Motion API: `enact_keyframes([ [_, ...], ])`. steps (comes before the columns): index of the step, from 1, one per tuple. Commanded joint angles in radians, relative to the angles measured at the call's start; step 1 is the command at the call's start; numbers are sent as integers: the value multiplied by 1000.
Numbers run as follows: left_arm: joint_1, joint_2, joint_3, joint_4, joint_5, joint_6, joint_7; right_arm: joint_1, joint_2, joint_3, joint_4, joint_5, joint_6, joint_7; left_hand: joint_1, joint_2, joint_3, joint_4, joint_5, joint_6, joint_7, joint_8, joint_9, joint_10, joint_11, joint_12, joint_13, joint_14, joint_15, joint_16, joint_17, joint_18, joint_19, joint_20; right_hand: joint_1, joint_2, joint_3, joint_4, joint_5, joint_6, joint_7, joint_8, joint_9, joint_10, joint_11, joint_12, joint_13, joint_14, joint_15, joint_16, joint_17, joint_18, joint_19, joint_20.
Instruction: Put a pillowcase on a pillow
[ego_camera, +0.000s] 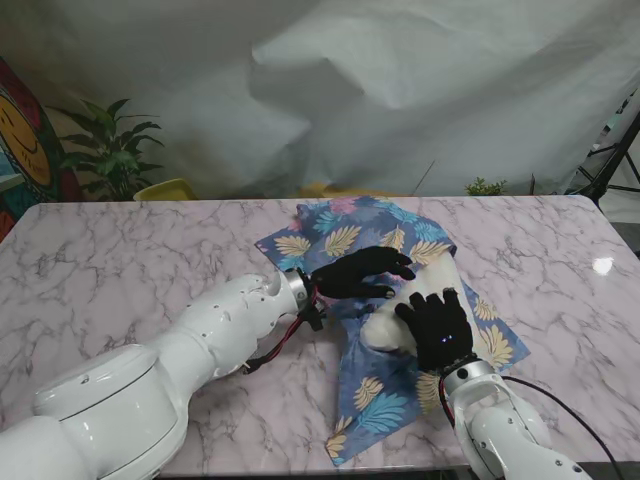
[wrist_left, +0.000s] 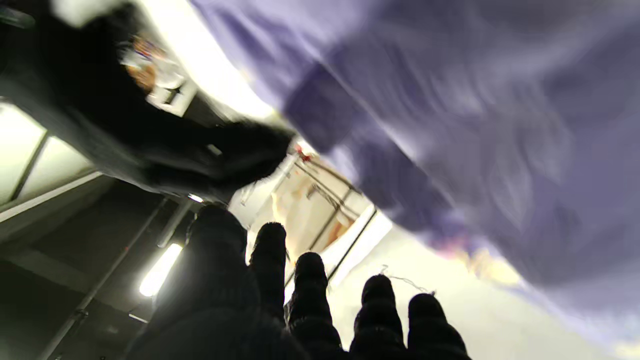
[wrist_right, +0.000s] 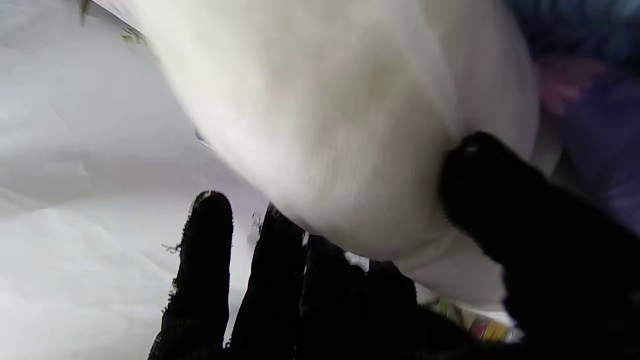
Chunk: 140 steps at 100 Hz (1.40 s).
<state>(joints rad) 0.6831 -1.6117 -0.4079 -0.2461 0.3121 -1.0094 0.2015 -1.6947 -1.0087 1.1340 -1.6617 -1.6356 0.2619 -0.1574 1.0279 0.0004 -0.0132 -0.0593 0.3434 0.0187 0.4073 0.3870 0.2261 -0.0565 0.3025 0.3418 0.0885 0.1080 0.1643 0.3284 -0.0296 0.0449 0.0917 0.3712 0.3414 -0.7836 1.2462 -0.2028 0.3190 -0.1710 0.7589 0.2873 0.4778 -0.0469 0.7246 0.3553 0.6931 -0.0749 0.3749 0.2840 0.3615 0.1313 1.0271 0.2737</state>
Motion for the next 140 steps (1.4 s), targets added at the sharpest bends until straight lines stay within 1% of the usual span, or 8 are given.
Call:
enact_keyframes([
  [1, 22, 8, -2, -15, -34, 10, -76, 27, -4, 1, 38, 35, -4, 3, -13, 4, 2, 36, -61, -42, -11, -10, -17, 11, -20, -23, 13, 55, -6, -21, 2, 46, 10, 22, 88, -48, 104, 38, 100, -77, 94, 43, 121, -48, 27, 20, 140, -26, 52, 32, 84, -7, 64, 32],
  [9, 29, 29, 55, -26, -170, -5, -170, 61, -8, -18, 93, 104, 14, -67, -129, -13, -12, 34, -84, -45, -30, -7, -26, 67, -45, -25, 21, 121, -23, -27, 11, 123, 1, 20, 152, -55, 126, 45, 224, -150, 162, 83, 267, -92, 52, 54, 303, -67, 89, 109, 193, -35, 140, 81],
  [17, 38, 48, 58, -34, -197, -6, -220, 93, -14, -32, 147, 166, 21, -142, -241, -35, -18, 22, -105, -34, -59, -4, -42, 92, -101, -39, 32, 145, -28, -27, 31, 172, -1, 13, 241, -110, 99, -118, 323, -208, 239, 26, 415, -111, 42, 116, 448, -80, 139, 263, 306, -79, 196, 146],
  [42, 49, 86, 94, -41, -217, -7, -260, 189, -39, -76, 300, 323, -6, -364, -312, -130, -8, 19, -181, -66, -103, 2, -71, 109, -159, -43, 40, 168, -28, -26, 66, 250, 3, 3, 315, -75, 65, -107, 513, -351, 398, -71, 636, -144, 56, 167, 581, -93, 293, 328, 432, -89, 230, 178],
  [69, 71, 84, 21, -15, -152, -5, -243, 154, -27, -52, 223, 237, 40, -264, -238, -108, 16, 22, -204, -42, -108, 18, -70, 110, -173, -21, 91, 174, 9, -12, 127, 272, 26, 4, 59, -55, 21, -140, 328, -255, 313, -122, 422, -106, -6, 109, 451, -85, 51, 251, 277, -17, 103, 149],
  [83, 95, 90, -37, -14, -136, 12, -290, 167, -28, -62, 233, 229, 63, -283, -189, -72, 12, 28, -213, -20, -171, 4, -72, 140, -177, -14, 198, 189, 69, 14, 253, 312, 82, 19, 110, -72, 33, -141, 344, -264, 325, -105, 453, -112, 6, 92, 469, -90, 80, 253, 290, -32, 126, 149],
  [112, 136, 113, -64, -15, -157, 9, -308, 296, -34, -160, 367, 291, 87, -331, -127, -55, 5, 38, -209, -25, -221, 74, -69, 172, -160, -3, 363, 191, 258, 101, 336, 229, 744, 73, 79, -66, 23, -152, 334, -268, 342, -111, 434, -105, 14, 94, 461, -89, 79, 249, 302, -45, 132, 140],
  [140, 150, 138, 2, -46, -146, -4, -193, 379, -51, -231, 466, 380, 90, -369, -67, -76, 11, 40, -198, -94, -73, 99, -45, 166, -89, 16, 487, 171, 417, 165, 454, 130, 995, 127, -17, -14, 17, -103, 295, -215, 270, -80, 373, -80, 20, 73, 416, -72, 47, 214, 264, -11, 110, 107],
])
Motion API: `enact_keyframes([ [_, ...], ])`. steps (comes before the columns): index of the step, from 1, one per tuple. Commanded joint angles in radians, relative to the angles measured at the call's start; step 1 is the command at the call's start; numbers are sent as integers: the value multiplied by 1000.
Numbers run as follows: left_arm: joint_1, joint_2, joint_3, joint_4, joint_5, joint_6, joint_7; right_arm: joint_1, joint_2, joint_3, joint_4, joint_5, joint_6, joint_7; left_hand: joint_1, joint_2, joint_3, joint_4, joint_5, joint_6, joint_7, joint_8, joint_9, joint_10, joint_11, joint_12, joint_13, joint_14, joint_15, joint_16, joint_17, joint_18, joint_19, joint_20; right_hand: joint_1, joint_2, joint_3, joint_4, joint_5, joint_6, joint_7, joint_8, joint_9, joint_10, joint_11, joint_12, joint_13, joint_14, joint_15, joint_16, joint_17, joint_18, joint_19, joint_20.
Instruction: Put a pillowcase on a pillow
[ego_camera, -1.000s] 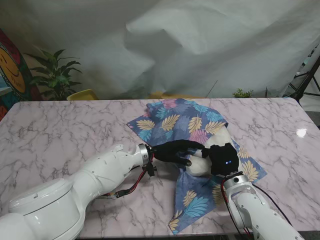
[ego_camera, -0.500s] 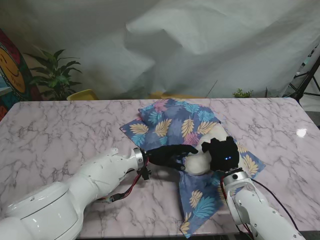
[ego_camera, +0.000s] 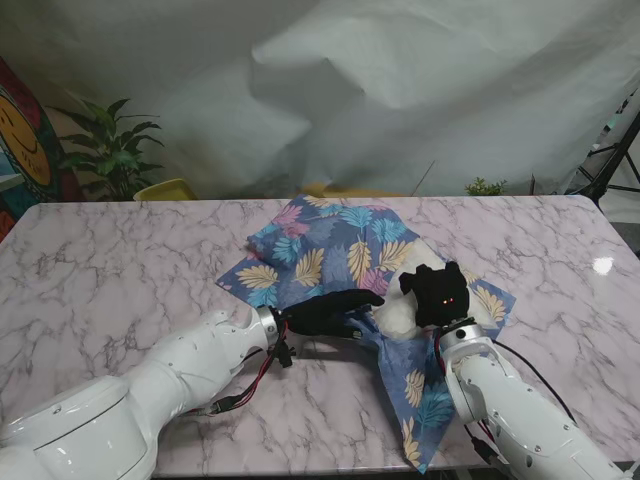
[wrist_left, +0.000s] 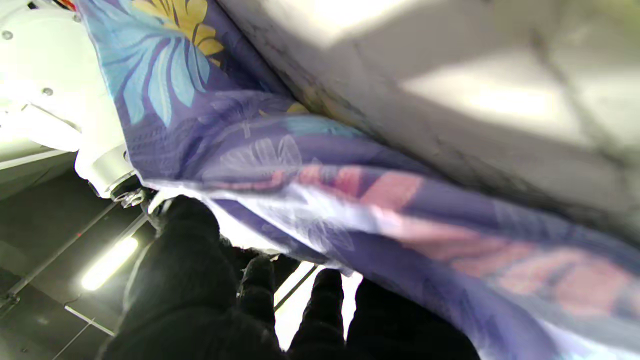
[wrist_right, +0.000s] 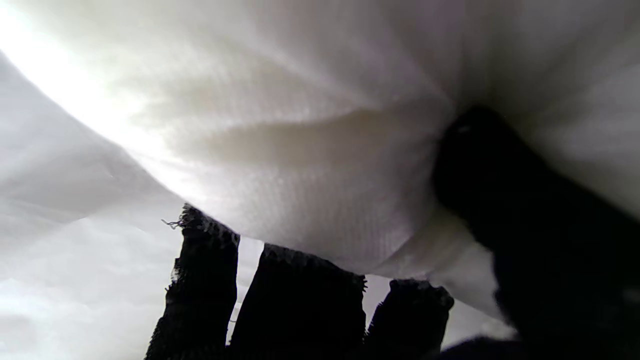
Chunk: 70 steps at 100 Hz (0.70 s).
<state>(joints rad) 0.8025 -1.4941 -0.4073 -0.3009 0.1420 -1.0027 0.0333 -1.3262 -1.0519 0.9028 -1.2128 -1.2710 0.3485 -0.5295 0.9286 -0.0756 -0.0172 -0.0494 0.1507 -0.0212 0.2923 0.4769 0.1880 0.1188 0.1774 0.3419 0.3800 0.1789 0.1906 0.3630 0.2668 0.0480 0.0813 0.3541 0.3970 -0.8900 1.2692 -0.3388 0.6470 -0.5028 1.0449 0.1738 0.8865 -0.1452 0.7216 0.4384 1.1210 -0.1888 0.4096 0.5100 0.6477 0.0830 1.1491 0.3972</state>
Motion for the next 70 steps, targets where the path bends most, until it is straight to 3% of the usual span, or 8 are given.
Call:
enact_keyframes([
  [1, 31, 22, 5, 6, 27, -11, -17, 13, -9, -1, 19, 19, 2, 2, 34, -2, 14, 30, -4, -55, 46, 8, -5, -11, 40, 16, 203, 97, 398, 134, 166, 124, 1015, 147, -79, 97, -8, 48, -35, 122, -31, 50, -39, 19, 23, -13, -16, 44, 12, -16, -24, 39, -12, -20],
  [9, 29, 33, 39, -12, 69, -11, 48, 22, -14, -6, 29, 41, -15, -4, 41, -22, 17, 30, -5, -64, 68, -23, 11, -11, 134, 48, 258, 56, 501, 189, 224, 63, 1139, 176, -126, 125, -11, 101, -41, 139, -67, 97, -56, 26, 20, -20, -34, 50, 4, -26, -39, 50, -18, -32],
  [14, 27, 39, 49, -21, 111, -11, 88, 26, -15, -7, 31, 51, -30, -3, 39, -29, 19, 30, -5, -69, 42, -62, 12, -19, 148, 46, 279, 32, 584, 242, 261, -1, 1235, 196, -153, 140, -17, 149, -49, 152, -109, 187, -71, 28, 18, -25, -48, 52, 1, -34, -51, 55, -22, -40],
  [23, 28, 44, 23, -36, 247, -8, 162, 34, -19, -11, 36, 72, -59, -3, 36, -35, 28, 28, -3, -64, -48, -145, 37, -21, 283, 138, 363, -54, 773, 337, 368, -130, 1420, 217, -182, 149, -21, 146, -62, 163, -118, 194, -84, 34, 15, -27, -60, 52, -5, -37, -63, 65, -29, -44],
  [32, 30, 81, 42, -114, 329, 40, 228, 42, -27, -15, 40, 99, -81, -7, 37, -42, 42, 26, 3, -61, -63, -198, 123, -41, 385, 208, 456, -109, 895, 360, 478, -220, 1551, 190, -200, 154, -24, 143, -72, 176, -124, 195, -94, 38, 16, -27, -67, 57, -8, -40, -69, 74, -32, -46],
  [45, 37, 130, 56, -211, 411, 113, 274, 48, -36, -21, 39, 131, -106, -11, 25, -49, 66, 23, 5, -62, -107, -280, 258, -76, 524, 318, 573, -162, 989, 363, 613, -300, 1660, 130, -219, 160, -32, 139, -84, 190, -130, 196, -108, 48, 16, -28, -81, 64, -11, -44, -77, 87, -36, -49],
  [62, 49, 159, 50, -274, 485, 163, 346, 47, -44, -27, 30, 167, -141, 5, -23, -68, 101, 19, -5, -70, -318, -457, 345, -139, 712, 482, 724, -272, 1083, 380, 788, -435, 1746, 43, -230, 168, -43, 137, -99, 211, -139, 195, -138, 65, 11, -31, -110, 76, -18, -51, -93, 109, -44, -54],
  [70, 55, 174, 43, -310, 518, 186, 372, 50, -48, -37, 32, 183, -149, 11, -50, -77, 102, 16, -16, -82, -342, -487, 344, -158, 742, 511, 738, -288, 1087, 391, 804, -456, 1750, 29, -232, 172, -50, 136, -107, 221, -144, 194, -146, 69, 11, -33, -117, 79, -18, -55, -96, 112, -45, -54],
])
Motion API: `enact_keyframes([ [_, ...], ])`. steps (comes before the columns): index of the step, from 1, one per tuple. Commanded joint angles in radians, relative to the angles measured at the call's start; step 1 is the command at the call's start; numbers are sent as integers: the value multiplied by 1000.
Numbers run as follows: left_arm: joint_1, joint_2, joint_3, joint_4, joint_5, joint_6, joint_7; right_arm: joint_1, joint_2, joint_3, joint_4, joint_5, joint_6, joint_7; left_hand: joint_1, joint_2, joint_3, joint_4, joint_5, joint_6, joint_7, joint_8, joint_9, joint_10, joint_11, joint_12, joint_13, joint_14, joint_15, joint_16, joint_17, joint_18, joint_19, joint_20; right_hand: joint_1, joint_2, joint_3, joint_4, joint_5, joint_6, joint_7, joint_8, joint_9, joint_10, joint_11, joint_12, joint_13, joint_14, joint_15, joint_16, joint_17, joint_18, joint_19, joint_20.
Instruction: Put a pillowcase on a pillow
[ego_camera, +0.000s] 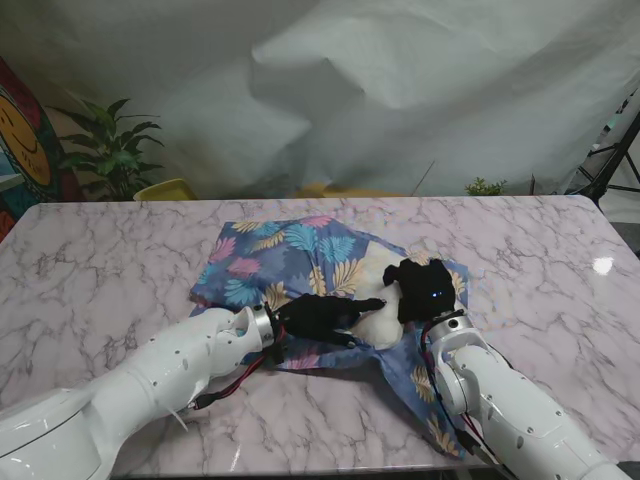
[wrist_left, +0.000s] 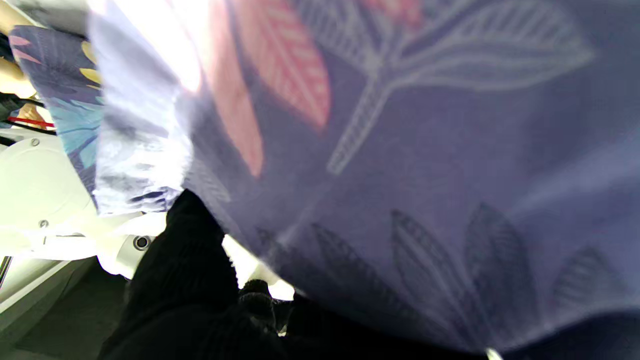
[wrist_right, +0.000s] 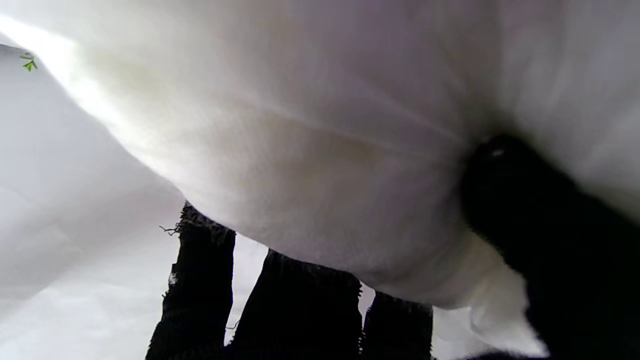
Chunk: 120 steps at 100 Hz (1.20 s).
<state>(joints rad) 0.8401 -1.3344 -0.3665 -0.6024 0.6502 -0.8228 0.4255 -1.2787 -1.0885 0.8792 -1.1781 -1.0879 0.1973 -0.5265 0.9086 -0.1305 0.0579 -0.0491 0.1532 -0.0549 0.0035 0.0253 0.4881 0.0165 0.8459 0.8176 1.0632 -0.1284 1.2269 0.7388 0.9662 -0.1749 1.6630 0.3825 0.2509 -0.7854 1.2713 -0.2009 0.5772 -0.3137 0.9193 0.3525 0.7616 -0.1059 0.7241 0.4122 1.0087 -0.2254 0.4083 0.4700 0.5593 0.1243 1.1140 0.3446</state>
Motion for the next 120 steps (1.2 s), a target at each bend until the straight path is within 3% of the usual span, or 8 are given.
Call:
enact_keyframes([
  [1, 18, 16, 1, -12, 12, 7, -18, 3, -13, -15, -2, 3, 1, 8, -33, -23, 25, 16, -19, -49, -54, -36, 43, -57, 75, 36, 54, 19, 50, 16, 105, -233, 169, 1, -86, 68, -52, -2, -38, 32, -19, 15, -23, 30, 8, -7, -5, 115, -17, -15, -8, 71, -10, -2],
  [11, 21, 18, 1, -21, 45, 14, 30, 9, -20, -27, 4, 32, -1, 21, -106, -54, 98, 9, -17, -66, -59, -45, 29, -56, 61, 52, 50, 44, 11, 36, 98, -219, 163, -21, -88, 75, -59, -1, -30, 34, -18, 15, -25, 35, 7, -9, -12, 121, -16, -19, -14, 72, -12, -2],
  [24, 16, 5, 20, 3, 89, 2, 128, 8, -27, -31, -8, 72, 6, 75, -216, -112, 262, -11, -16, -91, -59, -45, -42, -20, -78, -64, -43, 177, -135, 2, 11, -112, 90, -2, -83, 82, -69, 0, -23, 41, -20, 15, -32, 44, 1, -13, -25, 130, -13, -22, -26, 77, -11, 0],
  [41, 5, -4, 47, 19, 124, -17, 178, 10, -30, -29, -23, 102, 2, 127, -223, -172, 384, -18, -14, -123, -58, -45, -38, -19, -83, -77, -52, 181, -148, -14, -1, -110, 78, 8, -81, 98, -80, 2, -12, 45, -22, 14, -35, 50, -1, -14, -33, 135, -5, -24, -35, 72, -8, 5],
  [67, -17, 14, 85, -31, 112, 56, 75, -7, -36, -18, -57, 89, -23, 62, -156, -151, 358, -17, 271, -73, 339, 213, -137, 7, 153, 185, -26, -32, 31, 136, 21, -261, 151, 43, -83, 118, -87, 5, 9, 28, -12, 20, -14, 41, 4, -9, -20, 126, 15, -21, -32, 59, -1, 13],
  [98, -24, 29, 108, -56, 111, 153, 42, -86, -21, 46, -191, 17, -18, 72, -70, -173, 160, -27, 537, 72, 1045, 415, -148, 50, 157, 289, -80, -104, 98, 247, -8, -264, 188, 76, -108, 173, -132, 6, 26, 23, -14, 22, -14, 40, -10, -10, -34, 130, 8, -25, -58, 63, -12, 17],
  [108, -23, 35, 113, -69, 116, 188, 37, -136, 2, 99, -279, -39, -43, 173, -50, -156, 174, -13, 586, 122, 1274, 497, -63, 0, 181, 288, -56, -117, 91, 234, 13, -267, 183, 66, -141, 209, -194, 3, -9, 32, -71, 2, -60, 51, -55, -21, -97, 147, -37, -43, -116, 62, -43, 20],
  [120, -26, 28, 117, -44, 112, 180, 45, -236, 73, 201, -495, -118, -96, 530, -87, -158, 329, 40, 603, 258, 1381, 653, -4, -81, 206, 301, -64, -111, 53, 231, -4, -249, 152, 56, -191, 340, -393, 17, -177, 137, -218, -54, -263, 106, -135, -50, -336, 224, -151, -122, -291, 70, -153, 3],
])
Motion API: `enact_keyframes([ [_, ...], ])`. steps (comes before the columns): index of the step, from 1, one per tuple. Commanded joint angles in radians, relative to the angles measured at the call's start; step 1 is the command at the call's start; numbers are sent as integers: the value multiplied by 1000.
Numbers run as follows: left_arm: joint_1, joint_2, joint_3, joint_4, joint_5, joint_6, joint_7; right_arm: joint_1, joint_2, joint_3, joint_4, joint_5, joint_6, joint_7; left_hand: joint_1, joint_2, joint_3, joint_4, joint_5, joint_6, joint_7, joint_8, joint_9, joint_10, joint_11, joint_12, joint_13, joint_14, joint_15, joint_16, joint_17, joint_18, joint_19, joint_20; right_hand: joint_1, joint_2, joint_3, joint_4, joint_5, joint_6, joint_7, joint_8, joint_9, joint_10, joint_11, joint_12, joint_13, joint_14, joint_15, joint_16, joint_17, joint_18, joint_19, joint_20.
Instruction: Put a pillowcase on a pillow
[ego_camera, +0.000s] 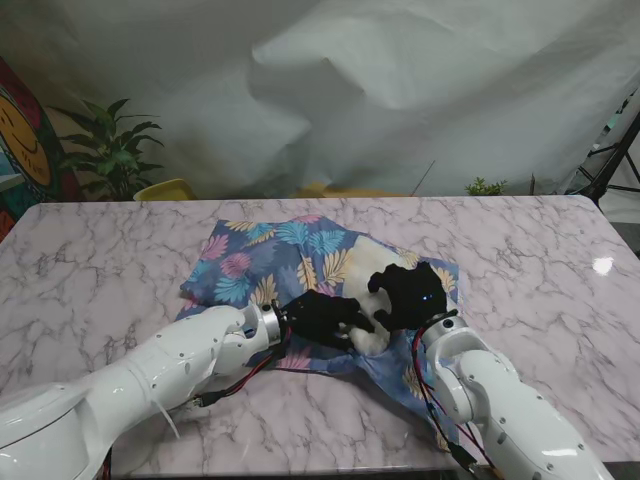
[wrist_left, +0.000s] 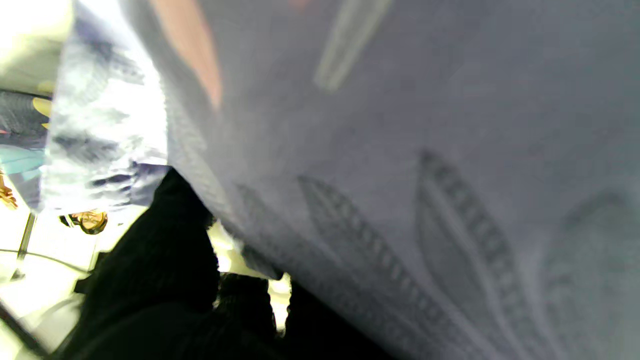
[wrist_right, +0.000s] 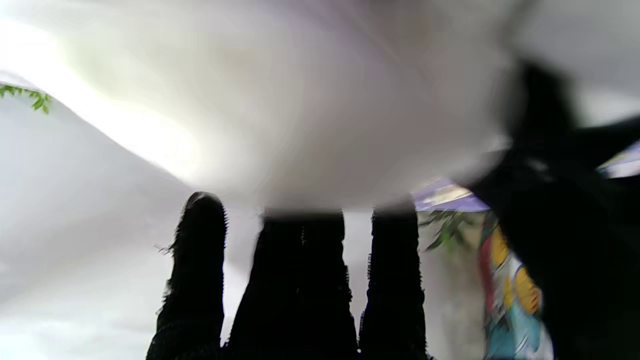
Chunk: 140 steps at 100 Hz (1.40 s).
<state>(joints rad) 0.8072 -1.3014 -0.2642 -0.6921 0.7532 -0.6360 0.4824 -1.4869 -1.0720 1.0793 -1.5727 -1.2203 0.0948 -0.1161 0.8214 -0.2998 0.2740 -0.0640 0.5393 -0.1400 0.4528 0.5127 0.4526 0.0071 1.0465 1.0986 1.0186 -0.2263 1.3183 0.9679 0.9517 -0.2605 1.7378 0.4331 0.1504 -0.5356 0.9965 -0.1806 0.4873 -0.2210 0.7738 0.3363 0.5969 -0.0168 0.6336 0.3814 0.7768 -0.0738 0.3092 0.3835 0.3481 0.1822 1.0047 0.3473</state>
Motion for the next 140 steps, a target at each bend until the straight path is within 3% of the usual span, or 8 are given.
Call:
enact_keyframes([
  [1, 6, -7, 16, 48, 9, -7, -9, -41, 55, 20, -116, 2, -2, 151, -5, 13, 122, 59, 221, 348, 931, 187, 39, -78, 2, 31, -15, -17, -38, 3, 10, -163, 77, 5, -89, 105, -149, 2, -107, 58, -91, -45, -123, 25, -49, -24, -133, 82, -60, -45, -99, 16, -56, -6],
  [10, 1, -20, 27, 86, 1, -22, 14, -115, 40, 118, -202, -52, -52, 290, -5, -10, 167, 69, 270, 368, 947, 322, 110, -127, -9, 80, 16, -37, -38, 9, 34, -155, 67, -6, -70, 179, -317, 33, -190, 118, -176, -72, -247, 63, -58, -45, -270, 123, -80, -88, -197, 29, -105, -48],
  [24, 5, -52, 26, 160, -35, -65, 43, -194, 33, 179, -233, -88, -35, 207, -8, -54, 239, 78, 299, 353, 961, 441, 148, -135, -23, 104, 35, -1, -79, -1, 47, -126, 33, -14, -108, 251, -390, 62, -223, 139, -212, -73, -308, 81, -28, -48, -354, 129, -53, -104, -249, 26, -107, -78],
  [52, 33, -99, -59, 269, -152, -168, 26, -234, 18, 192, -150, 69, -135, 10, -2, -82, 283, 88, 314, 371, 978, 480, 158, -95, -5, 96, 51, 24, -102, -15, 70, -80, 0, -7, -209, 441, -332, 28, 289, -86, 83, 40, 396, -118, 1, 24, 249, -24, 145, 52, 115, -129, 118, 57],
  [64, 44, -104, -97, 279, -188, -195, -6, -223, 6, 185, -89, 222, -189, 17, 0, -84, 287, 86, 315, 375, 978, 482, 157, -89, -3, 93, 50, 29, -103, -17, 71, -78, -2, -5, -212, 589, -532, 38, 366, -58, 75, 10, 460, -85, -36, 35, 283, 9, 123, 98, 122, -134, 120, 88],
  [75, 51, -106, -120, 281, -210, -213, -27, -198, -1, 167, -20, 284, -229, -4, -2, -86, 290, 84, 316, 377, 977, 484, 157, -87, -1, 91, 50, 30, -101, -19, 71, -76, -3, -3, 27, 794, -1030, 97, 309, -1, 0, -53, 399, -60, -114, -16, 209, 14, 40, 51, 70, -156, 76, 72],
  [121, 67, -132, -173, 324, -279, -285, -77, -58, -36, 44, 207, 432, -292, -135, 1, -93, 302, 79, 320, 384, 977, 486, 159, -84, 3, 90, 49, 38, -90, -26, 75, -59, -5, 6, -51, 952, -1038, 116, -113, 160, -205, -136, -89, 4, -247, -132, -290, -20, -163, -223, -242, -298, -187, -128],
  [140, 73, -154, -199, 352, -314, -307, -84, 14, -47, -10, 319, 521, -458, -126, 2, -92, 301, 76, 320, 387, 976, 485, 159, -81, 2, 90, 47, 41, -89, -29, 75, -58, -6, 8, -38, 983, -1032, 118, 100, 7, -77, -87, 28, -113, -188, -114, -254, -102, -141, -221, -255, -345, -209, -147],
])
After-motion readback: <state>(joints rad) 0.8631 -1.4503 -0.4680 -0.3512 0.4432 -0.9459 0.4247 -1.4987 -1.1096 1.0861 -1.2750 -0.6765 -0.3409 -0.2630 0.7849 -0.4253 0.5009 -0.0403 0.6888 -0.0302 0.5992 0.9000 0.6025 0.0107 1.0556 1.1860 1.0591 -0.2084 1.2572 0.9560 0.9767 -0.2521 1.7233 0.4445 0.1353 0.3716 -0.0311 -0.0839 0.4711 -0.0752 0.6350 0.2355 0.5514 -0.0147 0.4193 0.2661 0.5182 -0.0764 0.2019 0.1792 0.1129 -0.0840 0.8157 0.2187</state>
